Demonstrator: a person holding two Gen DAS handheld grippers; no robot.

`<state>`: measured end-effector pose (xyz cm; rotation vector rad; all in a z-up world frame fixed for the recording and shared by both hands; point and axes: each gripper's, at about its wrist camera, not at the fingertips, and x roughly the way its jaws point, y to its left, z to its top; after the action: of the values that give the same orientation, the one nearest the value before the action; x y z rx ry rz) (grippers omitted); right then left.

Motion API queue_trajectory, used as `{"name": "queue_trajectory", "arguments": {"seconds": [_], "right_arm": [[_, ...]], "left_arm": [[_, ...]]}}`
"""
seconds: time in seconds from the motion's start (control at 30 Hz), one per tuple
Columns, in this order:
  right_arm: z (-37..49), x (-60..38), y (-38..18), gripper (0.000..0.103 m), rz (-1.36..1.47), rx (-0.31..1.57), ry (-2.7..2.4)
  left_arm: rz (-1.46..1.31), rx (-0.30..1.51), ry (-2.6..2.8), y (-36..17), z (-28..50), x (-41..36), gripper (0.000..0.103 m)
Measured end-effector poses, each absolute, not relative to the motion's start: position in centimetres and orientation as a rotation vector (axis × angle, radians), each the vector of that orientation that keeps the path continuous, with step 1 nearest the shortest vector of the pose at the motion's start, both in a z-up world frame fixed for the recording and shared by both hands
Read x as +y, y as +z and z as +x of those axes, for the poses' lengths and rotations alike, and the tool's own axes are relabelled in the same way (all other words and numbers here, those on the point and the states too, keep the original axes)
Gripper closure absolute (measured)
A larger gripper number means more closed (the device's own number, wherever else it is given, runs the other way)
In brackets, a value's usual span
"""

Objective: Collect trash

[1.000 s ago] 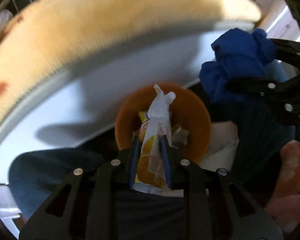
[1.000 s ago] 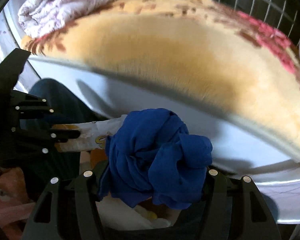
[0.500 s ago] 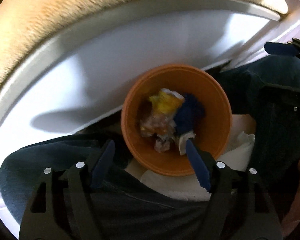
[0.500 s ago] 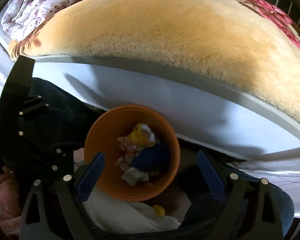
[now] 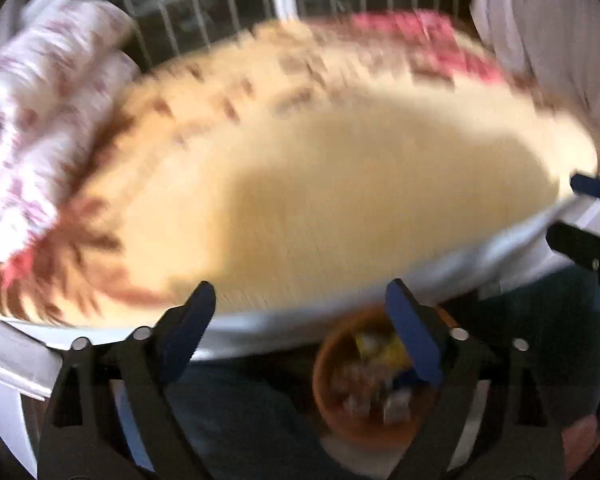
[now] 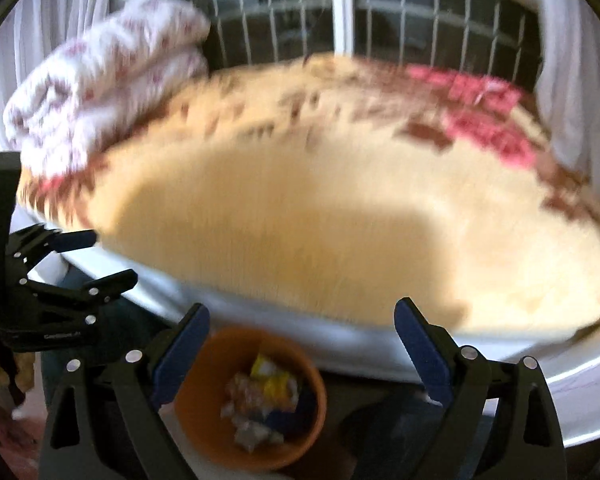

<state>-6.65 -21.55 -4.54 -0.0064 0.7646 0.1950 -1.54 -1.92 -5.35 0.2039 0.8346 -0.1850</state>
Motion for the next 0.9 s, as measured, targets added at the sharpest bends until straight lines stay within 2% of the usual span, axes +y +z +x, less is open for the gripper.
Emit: {"name": "queue_trajectory", "arguments": {"seconds": [0.17, 0.3, 0.9], "right_arm": [[-6.2, -22.7, -0.6, 0.008, 0.054, 0.631, 0.161], [-5.9, -22.8, 1.0, 0.007, 0.066, 0.582, 0.155], [-6.6, -22.6, 2.1, 0.007, 0.050, 0.542, 0.137]], "left_arm": [[0.138, 0.700, -0.117, -1.6, -1.3, -1.8, 0.013], [0.108, 0.647, -0.092, 0.2, -1.3, -1.8, 0.013], [0.044, 0.569, -0.052, 2.5, -2.2, -0.9, 0.013]]}}
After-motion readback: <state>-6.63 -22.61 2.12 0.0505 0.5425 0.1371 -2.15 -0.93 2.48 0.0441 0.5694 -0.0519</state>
